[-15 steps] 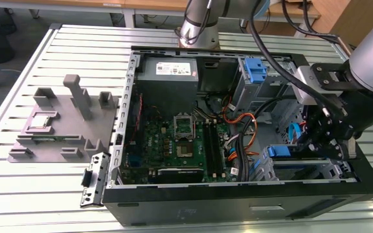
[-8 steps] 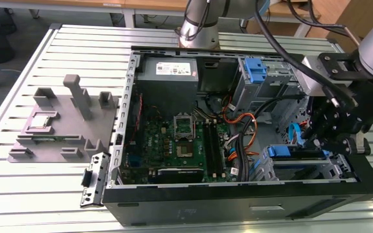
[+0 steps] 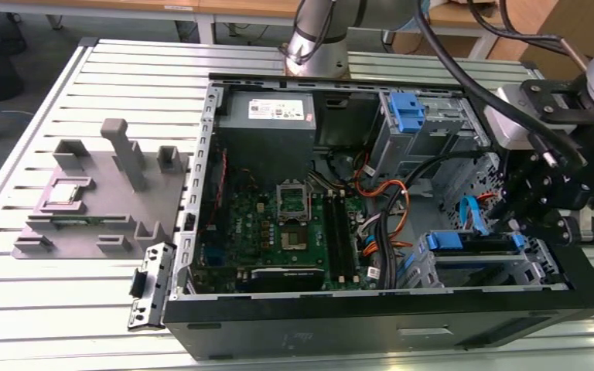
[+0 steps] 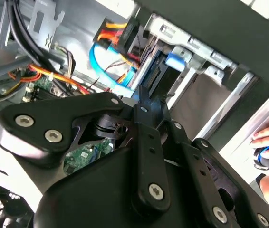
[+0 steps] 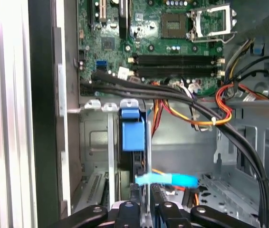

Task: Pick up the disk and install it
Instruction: 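Insert the first disk wire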

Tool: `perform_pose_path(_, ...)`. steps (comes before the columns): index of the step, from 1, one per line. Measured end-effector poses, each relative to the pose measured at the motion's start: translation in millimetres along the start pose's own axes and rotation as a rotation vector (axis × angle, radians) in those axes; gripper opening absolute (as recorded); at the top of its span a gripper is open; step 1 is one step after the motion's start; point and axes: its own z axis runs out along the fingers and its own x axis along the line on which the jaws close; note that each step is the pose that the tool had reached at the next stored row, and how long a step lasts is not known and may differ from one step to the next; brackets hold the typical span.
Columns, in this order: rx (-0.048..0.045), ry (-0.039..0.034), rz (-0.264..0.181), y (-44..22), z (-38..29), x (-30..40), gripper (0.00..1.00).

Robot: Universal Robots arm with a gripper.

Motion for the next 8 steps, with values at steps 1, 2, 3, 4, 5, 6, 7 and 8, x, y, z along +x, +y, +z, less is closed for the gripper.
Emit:
perform_pose_path(1, 0.0, -0.0002, 0.0, -3.2, 0.2, -0.1, 0.24)
perform_pose_path(2, 0.0, -0.0003, 0.0, -6.0, 0.3, -0.2, 0.24)
perform_pose_path(3, 0.0, -0.0004, 0.0, -8.2, 0.4, -0.3, 0.24)
perform_pose_path(4, -0.0001, -0.0008, 0.0, -8.8, 0.4, -0.4, 0.24)
perform_pose_path(5, -0.0001, -0.002, 0.0, -8.8, 0.1, -0.4, 0.24)
perform_pose_path(6, 0.0, -0.0028, 0.0, -8.9, -1.2, -0.4, 0.24)
perform_pose_path(7, 0.0, -0.0028, 0.0, -9.0, -2.6, -0.5, 0.24)
perform_pose_path(8, -0.0001, -0.0029, 0.0, -9.0, -3.3, -0.5, 0.24)
